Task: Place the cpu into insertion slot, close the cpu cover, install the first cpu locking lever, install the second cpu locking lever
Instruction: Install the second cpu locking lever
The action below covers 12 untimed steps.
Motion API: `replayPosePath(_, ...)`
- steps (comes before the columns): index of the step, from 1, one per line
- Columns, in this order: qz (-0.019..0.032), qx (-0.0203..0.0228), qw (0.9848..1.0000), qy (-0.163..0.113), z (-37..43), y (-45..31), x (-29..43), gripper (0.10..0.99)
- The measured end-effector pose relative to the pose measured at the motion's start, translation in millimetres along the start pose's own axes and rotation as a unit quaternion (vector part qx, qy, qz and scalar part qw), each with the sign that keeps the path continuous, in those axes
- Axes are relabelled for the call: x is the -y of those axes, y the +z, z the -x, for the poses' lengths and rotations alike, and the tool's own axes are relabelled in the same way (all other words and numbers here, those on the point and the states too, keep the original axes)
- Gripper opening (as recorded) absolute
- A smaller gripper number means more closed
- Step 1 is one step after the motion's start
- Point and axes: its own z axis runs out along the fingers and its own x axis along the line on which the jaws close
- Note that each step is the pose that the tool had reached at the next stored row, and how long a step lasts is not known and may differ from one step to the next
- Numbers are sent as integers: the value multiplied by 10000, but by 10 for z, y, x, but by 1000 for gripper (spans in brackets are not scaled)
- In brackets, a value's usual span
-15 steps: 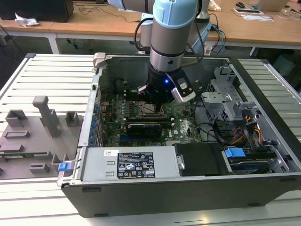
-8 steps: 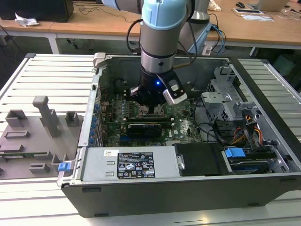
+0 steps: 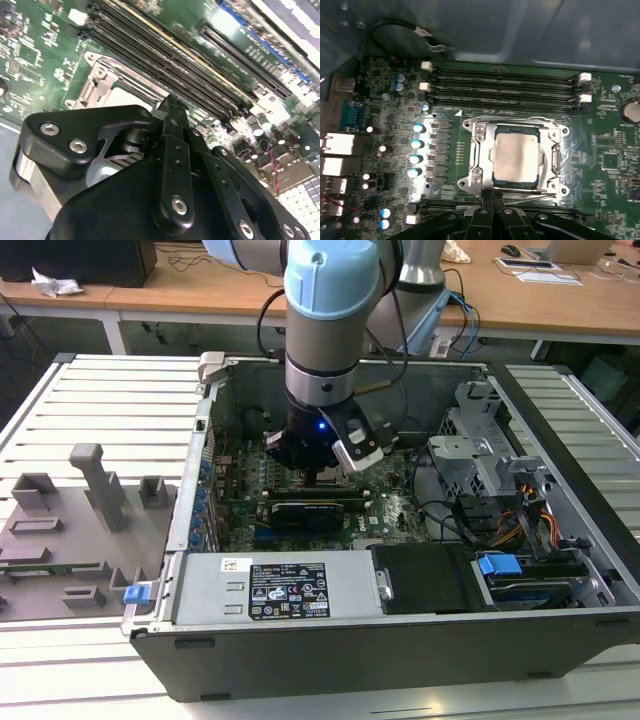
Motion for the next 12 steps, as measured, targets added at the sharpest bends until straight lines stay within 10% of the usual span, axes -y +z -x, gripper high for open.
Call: replayPosePath(12,309,-6,9993,-194,-98,18,159,106)
